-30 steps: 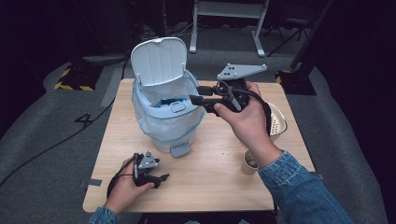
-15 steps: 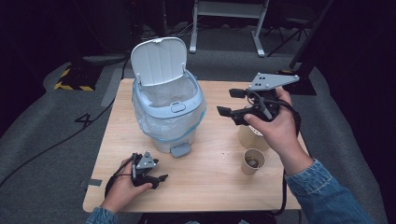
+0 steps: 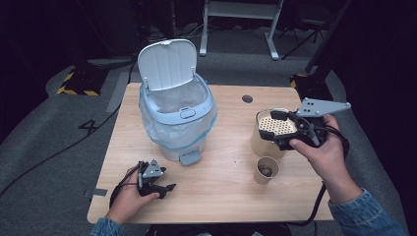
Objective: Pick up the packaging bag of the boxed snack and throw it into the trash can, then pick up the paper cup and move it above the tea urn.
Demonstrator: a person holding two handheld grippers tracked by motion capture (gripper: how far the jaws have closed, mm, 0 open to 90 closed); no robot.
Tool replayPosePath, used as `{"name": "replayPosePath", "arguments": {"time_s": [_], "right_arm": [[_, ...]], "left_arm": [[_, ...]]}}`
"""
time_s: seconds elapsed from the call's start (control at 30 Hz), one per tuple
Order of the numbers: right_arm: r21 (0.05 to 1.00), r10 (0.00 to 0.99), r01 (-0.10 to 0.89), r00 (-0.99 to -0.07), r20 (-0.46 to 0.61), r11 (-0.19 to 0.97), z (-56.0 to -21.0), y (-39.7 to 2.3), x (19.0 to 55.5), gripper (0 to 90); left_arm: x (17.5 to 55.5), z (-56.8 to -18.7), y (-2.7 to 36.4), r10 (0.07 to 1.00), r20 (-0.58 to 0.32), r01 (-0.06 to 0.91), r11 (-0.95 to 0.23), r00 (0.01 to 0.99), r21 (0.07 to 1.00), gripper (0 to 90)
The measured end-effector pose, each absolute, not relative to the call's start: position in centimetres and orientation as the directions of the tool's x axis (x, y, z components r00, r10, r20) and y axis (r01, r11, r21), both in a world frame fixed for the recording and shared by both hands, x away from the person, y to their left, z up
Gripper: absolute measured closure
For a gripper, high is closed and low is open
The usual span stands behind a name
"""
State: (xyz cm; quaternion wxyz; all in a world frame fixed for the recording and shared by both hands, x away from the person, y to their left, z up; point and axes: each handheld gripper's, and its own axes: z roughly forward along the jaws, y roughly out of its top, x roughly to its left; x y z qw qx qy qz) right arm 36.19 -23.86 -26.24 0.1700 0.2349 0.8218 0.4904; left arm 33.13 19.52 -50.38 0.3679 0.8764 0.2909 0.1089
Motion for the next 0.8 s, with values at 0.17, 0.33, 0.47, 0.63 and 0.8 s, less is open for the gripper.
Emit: {"name": "replayPosePath", "arguments": {"time_s": [0.17, 0.33, 0.47, 0.63, 0.8], "right_arm": [[0.874, 0.572, 0.235, -0.818, -0.059, 0.426, -28.2, -26.2, 34.6, 26.2], [0.87, 0.606, 0.255, -0.793, -0.062, 0.422, -30.9, -27.9, 33.6, 22.9], [0.868, 0.621, 0.283, -0.783, -0.036, 0.408, -32.8, -28.9, 33.3, 22.3], [0.864, 0.643, 0.33, -0.766, 0.009, 0.381, -36.0, -30.5, 33.1, 20.6], [0.844, 0.653, 0.356, -0.757, 0.008, 0.401, -40.0, -31.7, 32.2, 19.7]], "left_arm": [[33.1, -50.4, 19.5, 0.591, -0.022, 0.429, -0.561, 0.807, 0.708, 28.8], [33.1, -50.4, 19.5, 0.591, -0.021, 0.429, -0.561, 0.807, 0.708, 28.8], [33.1, -50.4, 19.5, 0.591, -0.021, 0.429, -0.561, 0.807, 0.708, 28.8], [33.1, -50.4, 19.5, 0.59, -0.021, 0.429, -0.561, 0.807, 0.709, 28.8], [33.1, -50.4, 19.5, 0.59, -0.021, 0.428, -0.561, 0.807, 0.708, 28.8]]}}
